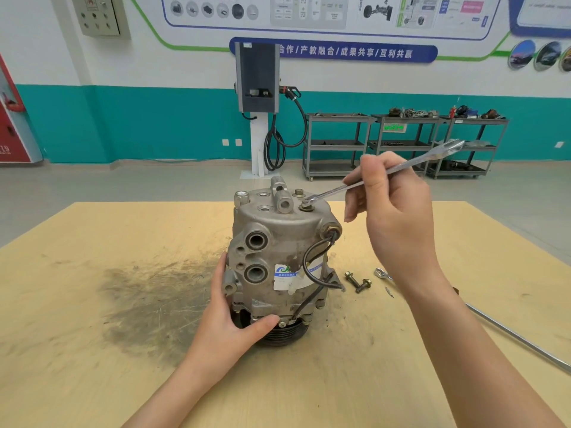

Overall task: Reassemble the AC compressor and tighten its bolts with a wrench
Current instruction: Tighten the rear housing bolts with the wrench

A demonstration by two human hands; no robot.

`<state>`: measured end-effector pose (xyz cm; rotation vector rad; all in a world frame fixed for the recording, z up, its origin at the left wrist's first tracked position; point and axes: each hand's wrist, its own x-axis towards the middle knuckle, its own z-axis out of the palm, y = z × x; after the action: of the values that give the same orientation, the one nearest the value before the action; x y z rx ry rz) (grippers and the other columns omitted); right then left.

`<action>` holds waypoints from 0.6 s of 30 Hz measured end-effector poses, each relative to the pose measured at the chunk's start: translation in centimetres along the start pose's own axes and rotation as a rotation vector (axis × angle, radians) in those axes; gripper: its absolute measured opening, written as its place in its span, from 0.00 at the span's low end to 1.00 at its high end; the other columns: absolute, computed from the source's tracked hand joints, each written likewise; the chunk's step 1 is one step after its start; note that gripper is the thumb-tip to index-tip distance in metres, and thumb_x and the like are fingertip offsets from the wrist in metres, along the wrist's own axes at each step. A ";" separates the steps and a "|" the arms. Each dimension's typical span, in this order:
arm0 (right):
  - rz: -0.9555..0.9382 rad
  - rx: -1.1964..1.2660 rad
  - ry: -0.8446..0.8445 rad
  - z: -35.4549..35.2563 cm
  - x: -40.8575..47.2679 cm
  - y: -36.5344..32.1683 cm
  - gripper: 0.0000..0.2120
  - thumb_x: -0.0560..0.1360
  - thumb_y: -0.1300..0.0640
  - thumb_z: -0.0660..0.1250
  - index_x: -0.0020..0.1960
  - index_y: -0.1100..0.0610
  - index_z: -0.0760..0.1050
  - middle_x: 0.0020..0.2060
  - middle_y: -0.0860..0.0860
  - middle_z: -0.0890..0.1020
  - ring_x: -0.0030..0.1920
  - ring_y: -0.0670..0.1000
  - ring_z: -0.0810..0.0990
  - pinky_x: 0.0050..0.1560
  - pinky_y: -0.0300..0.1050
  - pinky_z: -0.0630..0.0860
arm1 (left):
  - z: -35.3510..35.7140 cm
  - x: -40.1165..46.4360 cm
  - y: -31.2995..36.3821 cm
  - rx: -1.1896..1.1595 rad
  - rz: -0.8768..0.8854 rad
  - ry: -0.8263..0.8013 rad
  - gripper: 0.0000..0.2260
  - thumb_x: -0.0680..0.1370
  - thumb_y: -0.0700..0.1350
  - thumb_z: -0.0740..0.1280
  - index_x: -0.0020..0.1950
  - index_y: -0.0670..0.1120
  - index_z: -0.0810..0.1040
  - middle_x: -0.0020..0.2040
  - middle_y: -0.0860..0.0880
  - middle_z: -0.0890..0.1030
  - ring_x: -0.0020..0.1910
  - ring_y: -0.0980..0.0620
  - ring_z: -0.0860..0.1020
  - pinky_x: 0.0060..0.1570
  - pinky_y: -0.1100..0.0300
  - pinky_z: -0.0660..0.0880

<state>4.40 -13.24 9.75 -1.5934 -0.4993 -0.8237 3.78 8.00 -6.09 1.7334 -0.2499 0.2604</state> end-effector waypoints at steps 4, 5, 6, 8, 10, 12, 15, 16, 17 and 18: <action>-0.319 -0.315 -0.018 1.1 -0.9 -1.2 0.13 0.80 0.51 0.62 0.40 0.58 0.72 0.25 0.49 0.76 0.25 0.49 0.74 0.26 0.35 0.67 | 0.0 0.0 0.0 -0.002 -0.003 -0.002 0.61 0.54 0.72 0.76 0.78 0.59 0.49 0.64 0.70 0.73 0.64 0.69 0.72 0.56 0.79 0.67; -0.389 -0.379 -0.025 1.3 -1.1 -1.5 0.13 0.79 0.52 0.62 0.40 0.59 0.73 0.26 0.48 0.76 0.26 0.48 0.74 0.27 0.32 0.67 | 0.0 0.0 0.1 0.000 -0.002 -0.003 0.60 0.54 0.73 0.76 0.78 0.59 0.49 0.64 0.71 0.73 0.64 0.70 0.72 0.56 0.79 0.67; -0.431 -0.412 -0.027 1.5 -1.3 -1.6 0.13 0.79 0.52 0.63 0.40 0.60 0.74 0.27 0.47 0.75 0.27 0.47 0.74 0.28 0.31 0.67 | 0.0 0.0 0.1 0.001 0.000 -0.004 0.60 0.54 0.73 0.76 0.78 0.60 0.49 0.64 0.72 0.73 0.63 0.70 0.72 0.57 0.79 0.67; -0.432 -0.390 -0.005 1.4 -1.3 -1.7 0.14 0.79 0.52 0.62 0.40 0.60 0.75 0.27 0.46 0.75 0.28 0.47 0.75 0.29 0.30 0.67 | 0.0 0.0 0.2 0.003 0.003 -0.008 0.59 0.54 0.72 0.76 0.78 0.59 0.49 0.64 0.72 0.73 0.64 0.69 0.72 0.59 0.76 0.67; -0.328 -0.280 0.030 1.1 -1.0 -1.6 0.13 0.79 0.51 0.61 0.41 0.59 0.74 0.26 0.48 0.76 0.27 0.48 0.75 0.28 0.35 0.69 | 0.0 -0.1 0.3 0.007 0.002 -0.003 0.58 0.55 0.71 0.77 0.77 0.61 0.49 0.62 0.74 0.72 0.63 0.72 0.71 0.56 0.80 0.66; -0.177 -0.129 0.048 0.5 -0.6 -1.4 0.15 0.80 0.49 0.60 0.41 0.58 0.74 0.26 0.48 0.77 0.27 0.48 0.76 0.30 0.41 0.72 | 0.1 -0.1 0.3 0.006 0.004 0.003 0.57 0.57 0.67 0.77 0.77 0.61 0.48 0.61 0.76 0.72 0.61 0.74 0.71 0.53 0.82 0.65; 0.026 0.056 0.055 -0.4 0.2 -0.8 0.16 0.83 0.50 0.57 0.43 0.58 0.75 0.26 0.50 0.77 0.28 0.50 0.76 0.33 0.43 0.74 | 0.1 -0.2 0.2 0.001 0.009 0.004 0.57 0.58 0.64 0.77 0.78 0.59 0.47 0.60 0.76 0.72 0.61 0.74 0.71 0.52 0.83 0.65; 0.089 0.112 0.049 -0.6 0.5 -0.6 0.17 0.83 0.51 0.55 0.43 0.58 0.75 0.25 0.50 0.76 0.28 0.50 0.76 0.32 0.43 0.75 | 0.1 -0.2 0.2 0.000 0.010 0.003 0.57 0.58 0.64 0.77 0.78 0.59 0.47 0.61 0.76 0.72 0.61 0.74 0.71 0.52 0.83 0.65; 0.146 0.156 0.040 -0.8 0.7 -0.4 0.17 0.83 0.50 0.55 0.43 0.58 0.75 0.26 0.49 0.76 0.28 0.50 0.76 0.32 0.42 0.76 | 0.1 -0.2 0.2 -0.001 0.009 0.003 0.57 0.58 0.64 0.77 0.79 0.58 0.47 0.61 0.76 0.72 0.61 0.74 0.71 0.52 0.83 0.65; 0.196 0.193 0.029 -1.0 0.8 -0.2 0.18 0.83 0.50 0.54 0.43 0.58 0.75 0.26 0.50 0.76 0.28 0.50 0.76 0.32 0.42 0.76 | 0.1 -0.2 0.2 0.000 0.006 0.003 0.57 0.58 0.64 0.77 0.79 0.58 0.47 0.61 0.76 0.72 0.61 0.74 0.71 0.52 0.83 0.65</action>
<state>4.57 -14.27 10.52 -1.4250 -0.3830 -0.6304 3.56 7.84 -6.01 1.7323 -0.2533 0.2677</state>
